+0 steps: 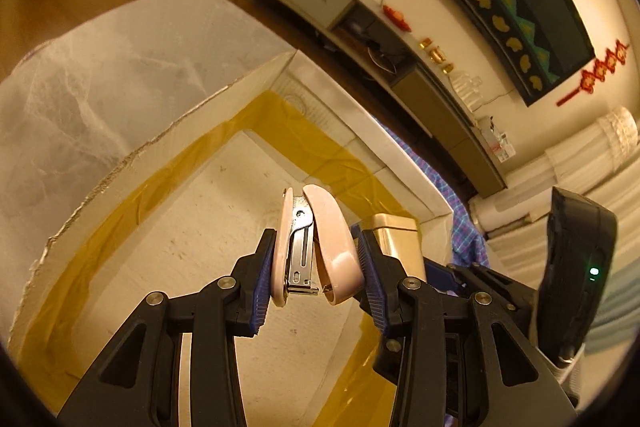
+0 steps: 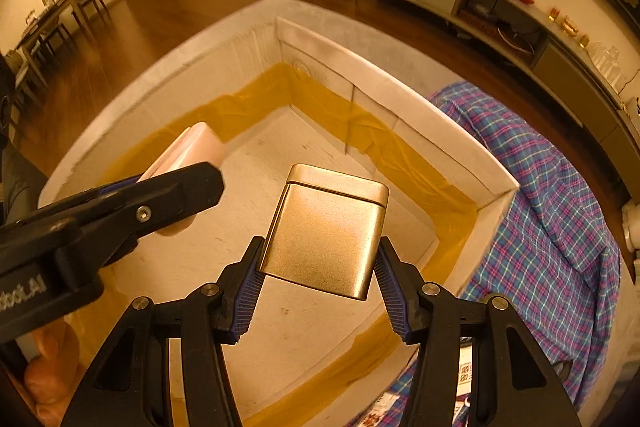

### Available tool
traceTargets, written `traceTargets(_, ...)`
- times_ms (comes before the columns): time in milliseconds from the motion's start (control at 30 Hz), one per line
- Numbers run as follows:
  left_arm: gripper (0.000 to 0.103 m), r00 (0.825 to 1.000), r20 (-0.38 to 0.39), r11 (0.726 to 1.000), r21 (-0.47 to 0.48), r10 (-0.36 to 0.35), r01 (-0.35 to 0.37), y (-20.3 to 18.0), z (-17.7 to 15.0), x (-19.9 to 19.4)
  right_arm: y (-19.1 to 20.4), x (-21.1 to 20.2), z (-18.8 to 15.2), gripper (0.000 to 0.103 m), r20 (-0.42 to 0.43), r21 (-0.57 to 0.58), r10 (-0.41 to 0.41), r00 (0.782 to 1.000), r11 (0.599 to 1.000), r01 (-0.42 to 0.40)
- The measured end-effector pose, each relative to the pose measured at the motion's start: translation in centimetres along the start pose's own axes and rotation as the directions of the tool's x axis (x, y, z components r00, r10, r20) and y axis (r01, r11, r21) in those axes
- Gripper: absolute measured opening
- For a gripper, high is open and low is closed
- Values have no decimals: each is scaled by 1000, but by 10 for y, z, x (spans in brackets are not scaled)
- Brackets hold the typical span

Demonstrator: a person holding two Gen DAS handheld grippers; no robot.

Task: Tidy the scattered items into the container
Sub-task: 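Open both grippers to drop the tin and stapler into the box, then move both grippers back over the items on the plaid cloth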

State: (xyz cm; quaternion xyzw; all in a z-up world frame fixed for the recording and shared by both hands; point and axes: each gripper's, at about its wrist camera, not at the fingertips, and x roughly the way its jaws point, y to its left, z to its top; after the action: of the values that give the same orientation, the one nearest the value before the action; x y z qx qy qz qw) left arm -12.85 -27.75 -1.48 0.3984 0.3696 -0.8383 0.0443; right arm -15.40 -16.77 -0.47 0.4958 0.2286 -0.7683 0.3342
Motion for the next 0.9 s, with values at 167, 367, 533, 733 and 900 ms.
traceTargets(167, 47, 1000, -3, 999, -10, 31, -31, -1, 0, 3, -5, 11, 10, 55, -46, -11, -35, 998, 999, 34)
traceTargets(367, 51, 999, -10, 999, -7, 37, -37, 0, 0, 4, -14, 11, 11, 63, -32, 9, -64, 997, 998, 64)
traceTargets(533, 51, 999, 5, 999, 21, 33, -33, -1, 0, -7, -12, 2, 2, 63, 0, 16, -42, 999, 999, 42)
traceTargets(733, 51, 999, 23, 996, 79, 34, -36, -13, -5, -20, -7, -19, -10, 63, 55, 24, -1, 999, 1000, -1)
traceTargets(900, 51, 997, 45, 985, 163, 56, -62, -29, -15, -35, -6, -41, -21, 63, 110, 34, 29, 994, 999, -33)
